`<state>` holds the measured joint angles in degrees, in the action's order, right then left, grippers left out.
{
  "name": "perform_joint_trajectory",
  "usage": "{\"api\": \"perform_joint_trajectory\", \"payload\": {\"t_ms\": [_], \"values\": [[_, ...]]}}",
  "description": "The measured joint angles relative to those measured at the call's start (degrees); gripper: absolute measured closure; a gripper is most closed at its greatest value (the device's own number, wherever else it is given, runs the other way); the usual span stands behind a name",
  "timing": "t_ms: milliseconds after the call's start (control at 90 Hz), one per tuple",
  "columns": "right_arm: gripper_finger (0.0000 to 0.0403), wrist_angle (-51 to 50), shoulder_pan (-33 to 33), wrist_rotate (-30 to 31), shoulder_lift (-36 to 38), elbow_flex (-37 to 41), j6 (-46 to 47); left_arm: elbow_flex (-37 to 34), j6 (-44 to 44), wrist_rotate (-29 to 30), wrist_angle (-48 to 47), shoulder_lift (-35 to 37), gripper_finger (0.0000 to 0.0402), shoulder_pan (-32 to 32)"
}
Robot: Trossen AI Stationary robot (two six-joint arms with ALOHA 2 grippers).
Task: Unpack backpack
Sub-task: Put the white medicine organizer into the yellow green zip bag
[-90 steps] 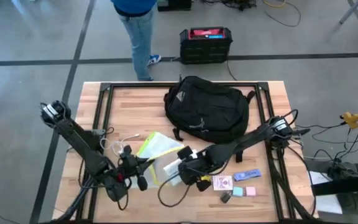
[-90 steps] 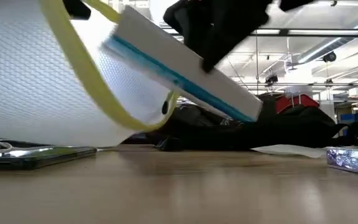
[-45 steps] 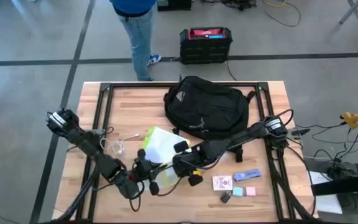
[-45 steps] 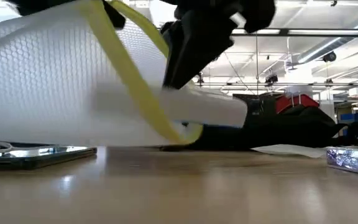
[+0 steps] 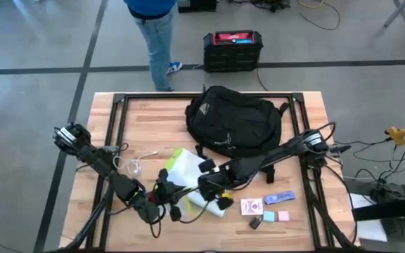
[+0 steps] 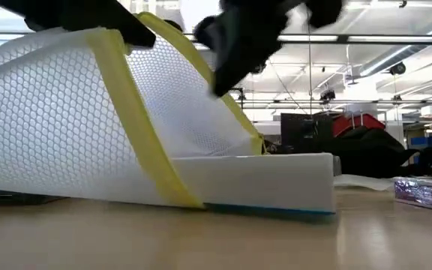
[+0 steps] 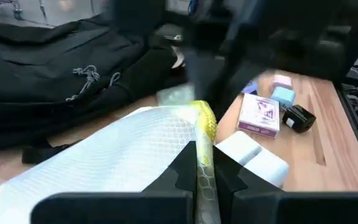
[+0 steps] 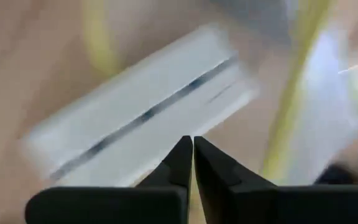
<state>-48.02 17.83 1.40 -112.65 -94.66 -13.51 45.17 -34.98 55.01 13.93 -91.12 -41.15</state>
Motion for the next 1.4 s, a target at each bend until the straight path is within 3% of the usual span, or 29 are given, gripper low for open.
{"api": "perform_joint_trajectory", "payload": {"t_ms": [167,256,400,500,644,700,767,878,944,1033,1211,1278,1400], "values": [[0.0402,-7.3,3.9,-14.7,-0.1,2.1,2.0,0.0,0.0,-0.5,-0.4,0.0,0.0402,0.1],[0.0403,-6.9,7.1,-17.1,-0.9,4.6,1.4,0.0,0.0,-0.4,-0.4,0.0,0.0402,0.1],[0.0403,-2.3,10.6,-15.0,-3.7,6.5,0.9,0.0,0.0,-0.2,-0.3,0.0,0.0402,0.1],[0.0403,5.7,11.0,-5.8,-4.1,6.4,0.1,0.0,0.3,-0.1,0.0,0.0,0.0402,0.3],[0.0403,12.6,11.9,27.9,-2.8,5.7,-0.4,0.0,0.1,-0.1,0.5,0.0,0.0402,0.4],[0.0403,14.0,12.5,33.6,-0.6,5.2,-2.2,0.0,0.0,-0.3,0.5,0.0,0.0402,0.4],[0.0403,12.4,12.7,28.6,2.0,5.1,-3.1,0.0,0.0,-0.6,0.6,0.0,0.0402,0.3],[0.0403,8.7,11.4,7.7,3.9,6.3,1.5,0.0,0.1,-0.6,0.6,0.0,0.0402,0.3],[0.0403,8.7,10.2,1.2,4.0,7.0,4.8,0.0,0.2,-0.5,1.1,0.0,0.0402,0.4],[0.0403,8.2,9.7,2.6,3.9,7.9,6.0,0.0,1.0,0.1,3.8,0.0,0.0402,0.4],[0.0403,2.0,8.7,18.3,2.9,11.5,9.1,0.0,2.9,-0.5,7.5,0.0,0.0402,0.3],[0.0403,1.0,7.7,17.5,3.0,13.3,13.3,0.0,3.0,-0.5,7.6,0.0,0.0402,0.3],[0.0403,4.3,6.8,10.1,1.9,16.3,16.9,0.5,4.2,-0.2,7.6,0.0,0.0402,0.8]]}}
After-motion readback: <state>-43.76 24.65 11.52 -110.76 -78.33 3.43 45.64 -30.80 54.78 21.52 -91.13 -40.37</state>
